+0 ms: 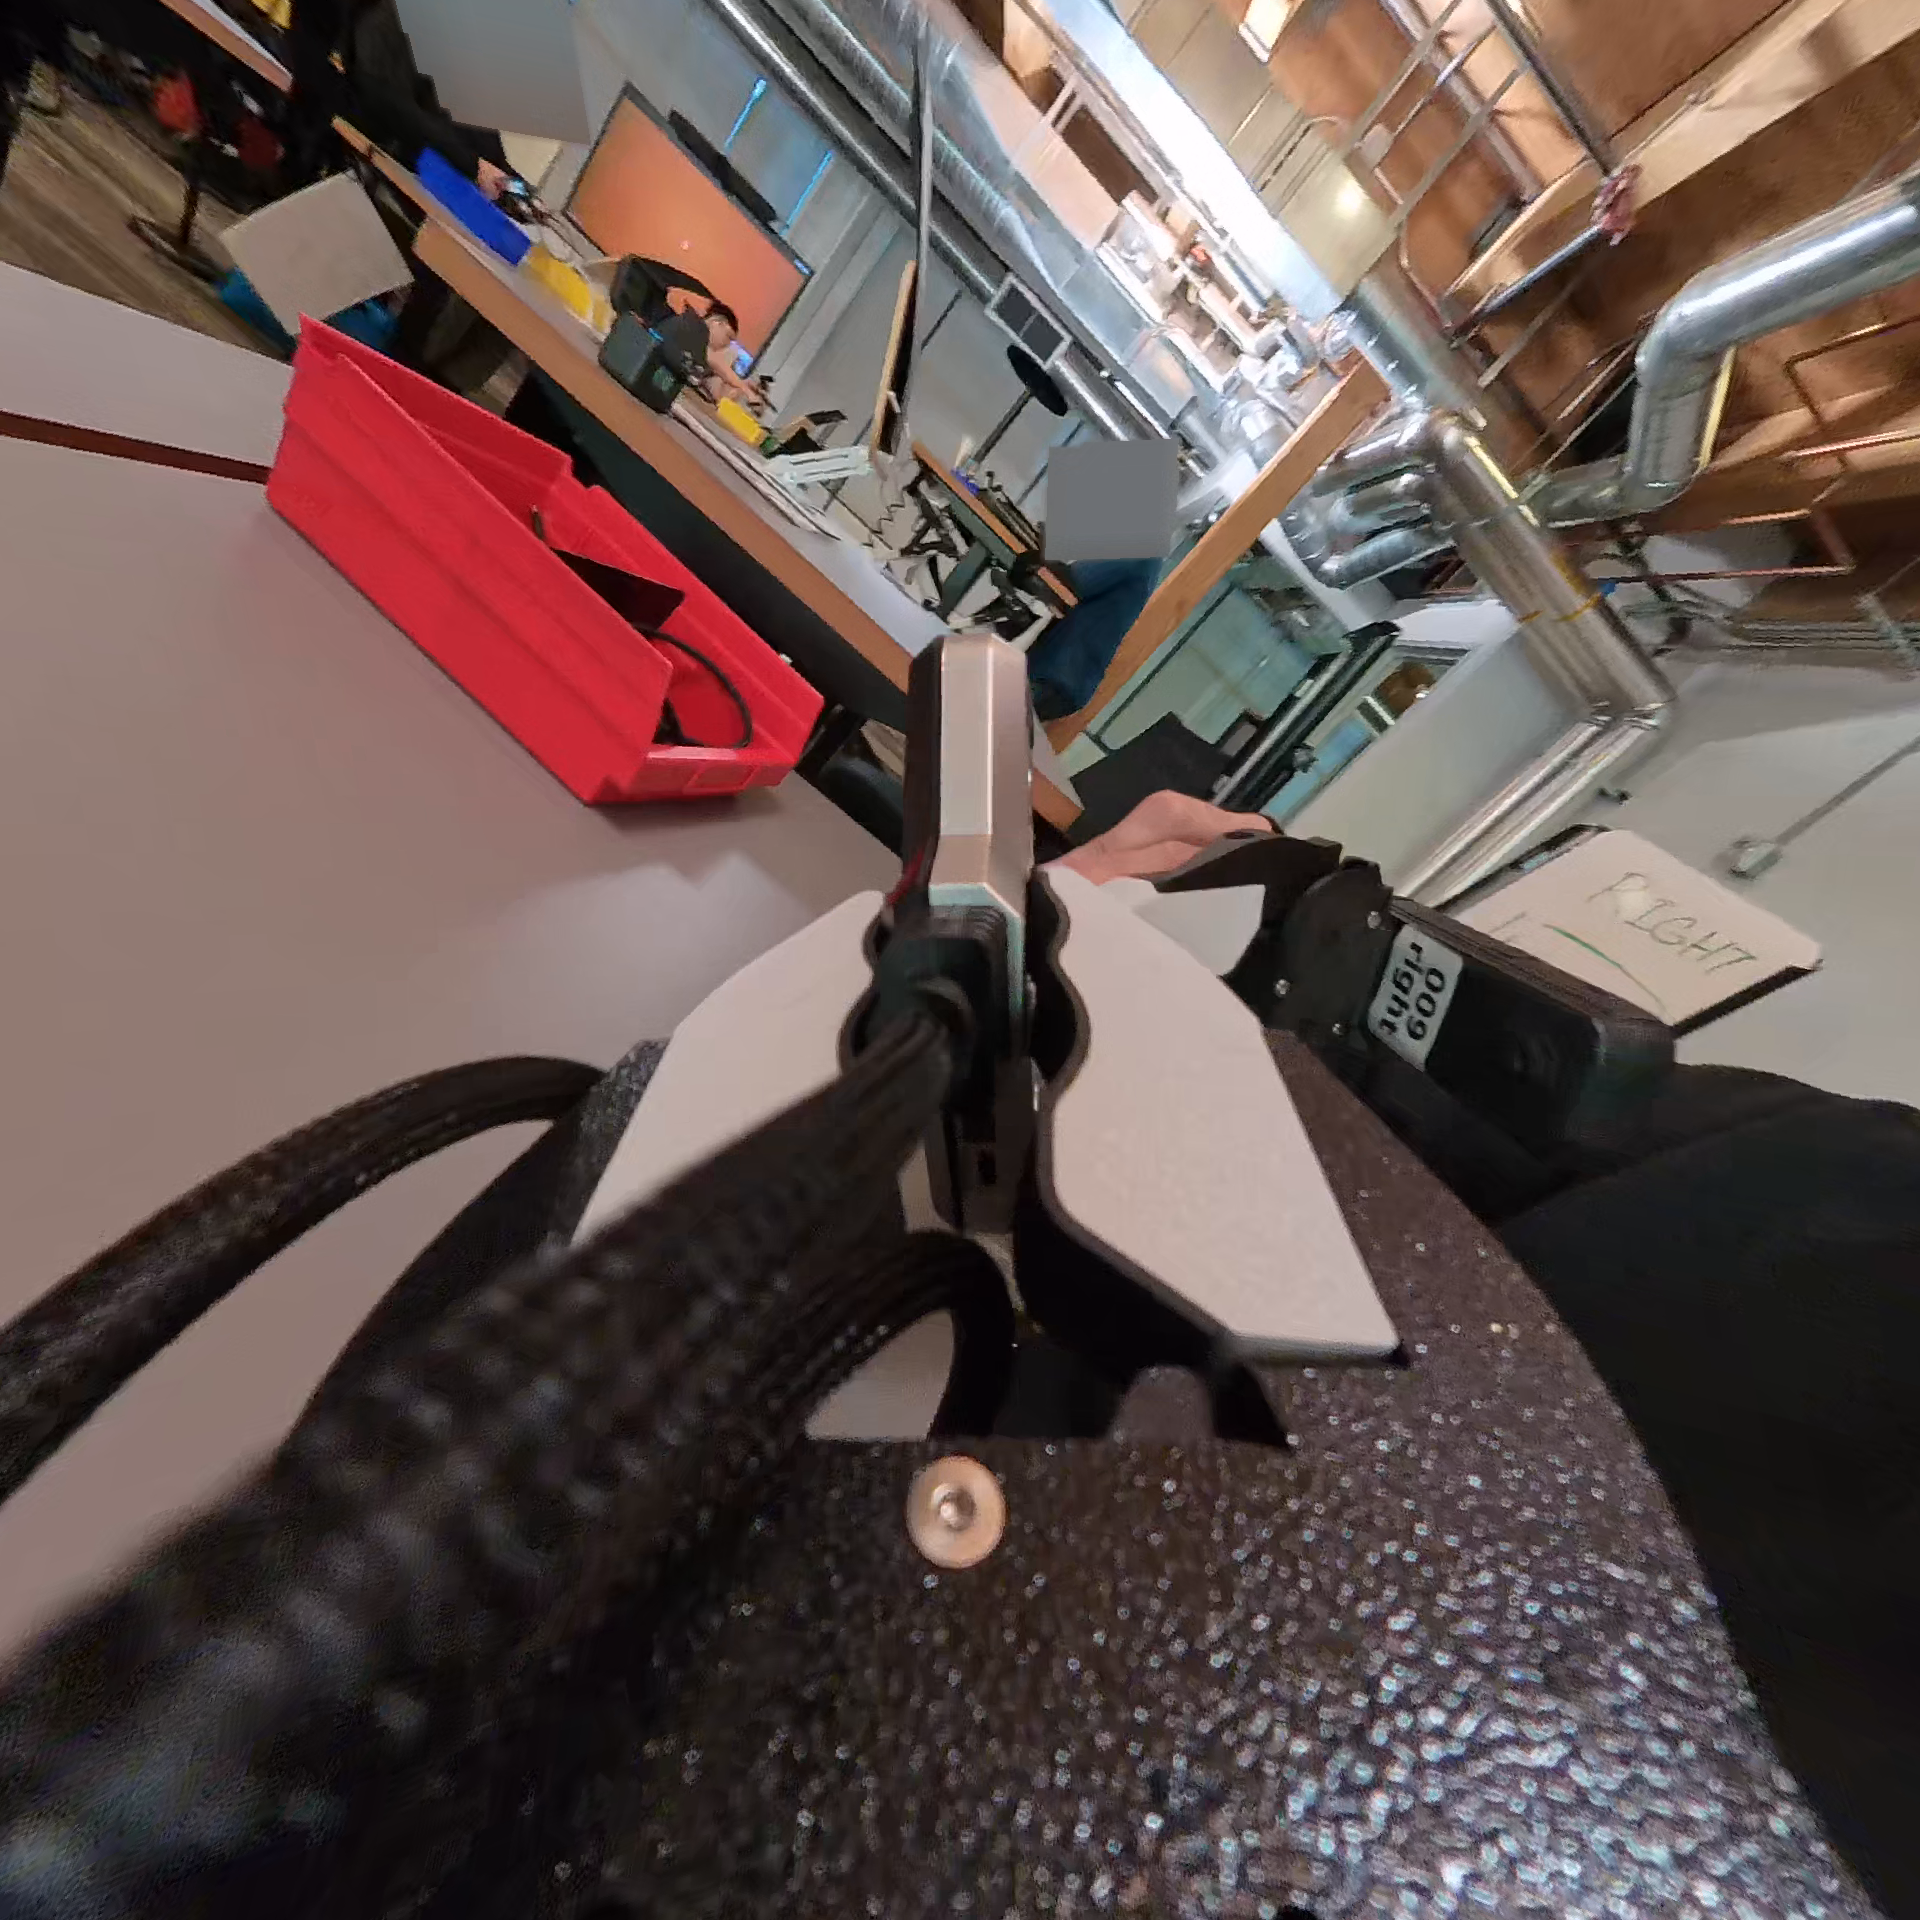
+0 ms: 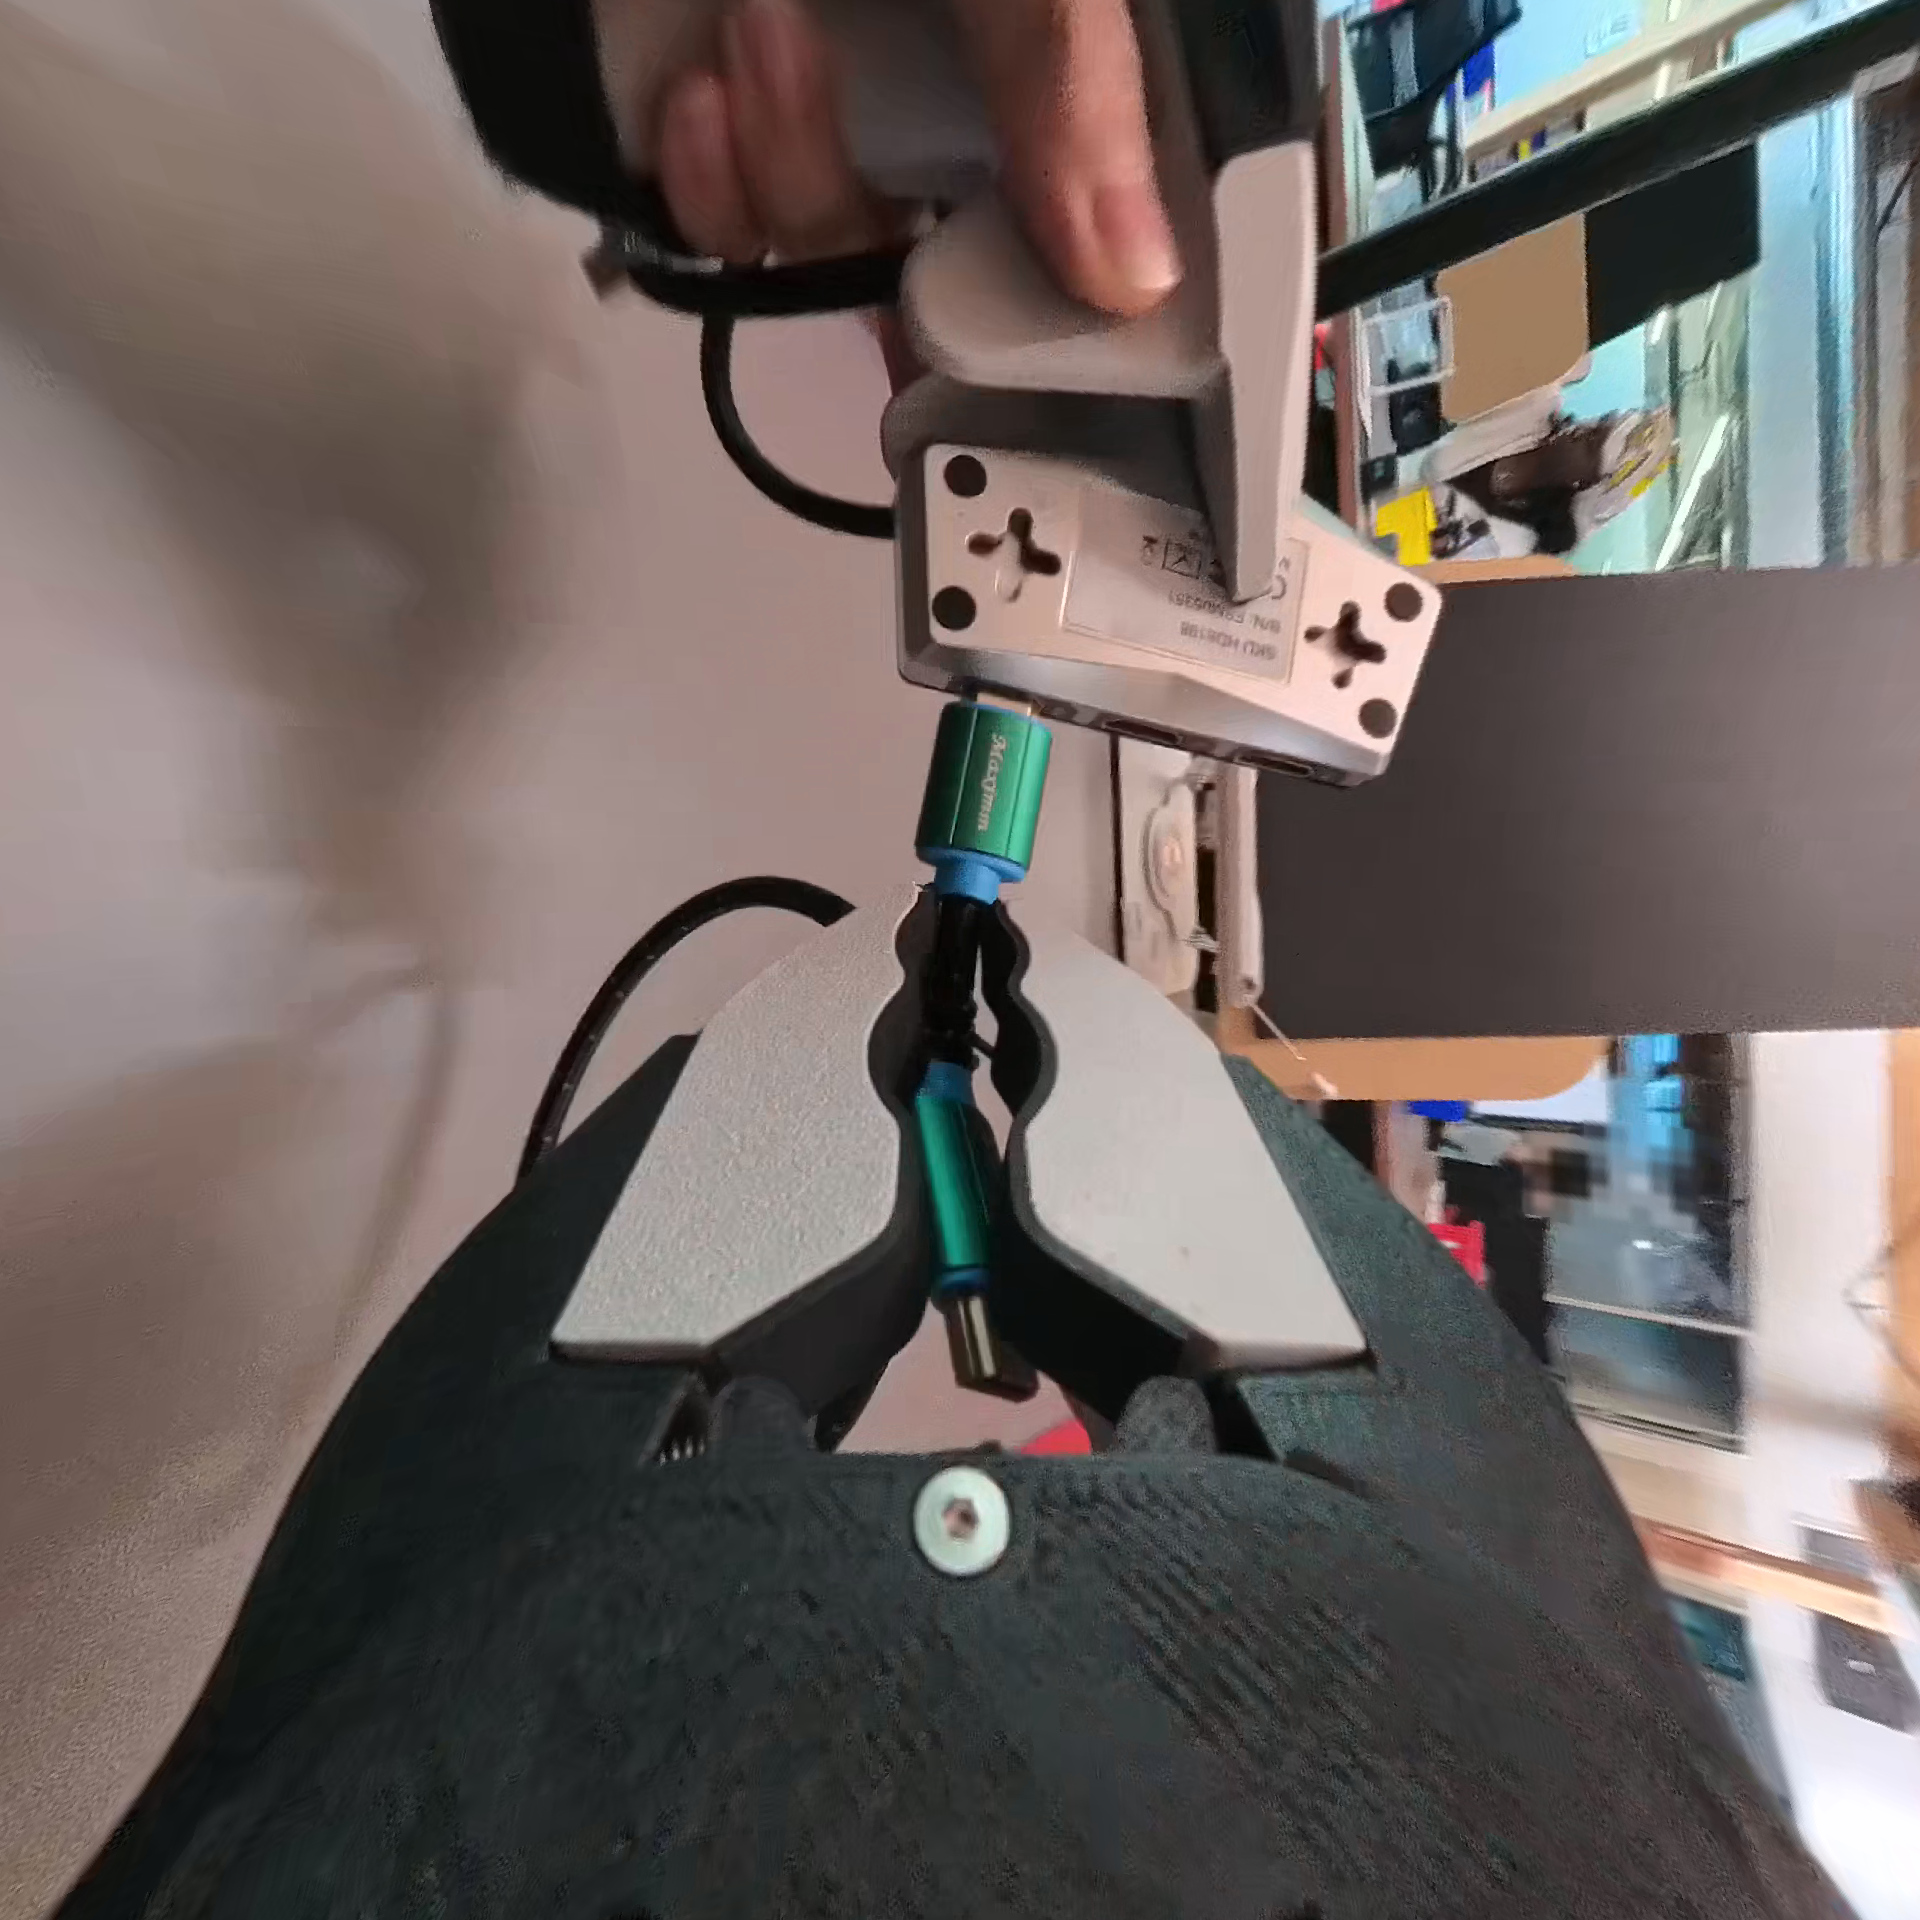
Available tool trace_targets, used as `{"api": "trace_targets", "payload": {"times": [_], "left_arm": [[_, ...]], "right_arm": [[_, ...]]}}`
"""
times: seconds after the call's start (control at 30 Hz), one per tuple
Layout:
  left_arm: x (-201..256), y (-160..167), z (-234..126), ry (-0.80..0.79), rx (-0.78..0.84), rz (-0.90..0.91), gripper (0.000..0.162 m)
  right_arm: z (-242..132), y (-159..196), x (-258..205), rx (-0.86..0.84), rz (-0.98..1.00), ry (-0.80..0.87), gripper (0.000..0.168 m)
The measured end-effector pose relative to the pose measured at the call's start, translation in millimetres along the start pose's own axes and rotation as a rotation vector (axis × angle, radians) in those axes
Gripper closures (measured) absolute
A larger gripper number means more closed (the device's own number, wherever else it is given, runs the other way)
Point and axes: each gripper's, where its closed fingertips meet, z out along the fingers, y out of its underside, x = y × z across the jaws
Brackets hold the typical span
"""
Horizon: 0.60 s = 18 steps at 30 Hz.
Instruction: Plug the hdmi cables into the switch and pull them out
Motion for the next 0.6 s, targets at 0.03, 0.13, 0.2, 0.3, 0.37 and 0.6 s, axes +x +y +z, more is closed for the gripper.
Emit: {"api": "trace_targets", "payload": {"times": [0.03, 0.13, 0.2, 0.3, 0.37, 0.6], "left_arm": [[2.2, 1.3, 1.9, 0.026, -0.006, -0.009, 0.140], [-2.1, -7.4, -7.8, -0.045, 0.009, 0.052, 0.140], [-12.3, -31.3, -39.3, -0.093, 0.135, 0.044, 0.140], [-16.2, -50.1, -62.2, -0.125, 0.240, 0.055, 0.140], [-5.7, -51.0, -59.7, -0.093, 0.233, 0.069, 0.140], [9.0, -43.4, -45.4, -0.075, 0.159, 0.145, 0.140]], "right_arm": [[-2.6, 3.1, 3.0, -0.002, 0.000, -0.016, 0.158], [-18.0, 31.9, 42.1, -0.041, 0.082, 0.043, 0.159], [-32.6, 47.0, 49.6, -0.025, 0.127, 0.024, 0.158], [-47.1, 58.4, 62.7, -0.034, 0.174, 0.047, 0.158], [-61.4, 83.7, 97.1, -0.095, 0.190, 0.178, 0.159], [-96.4, 280.0, 175.4, -0.422, 0.380, 0.427, 0.158]]}}
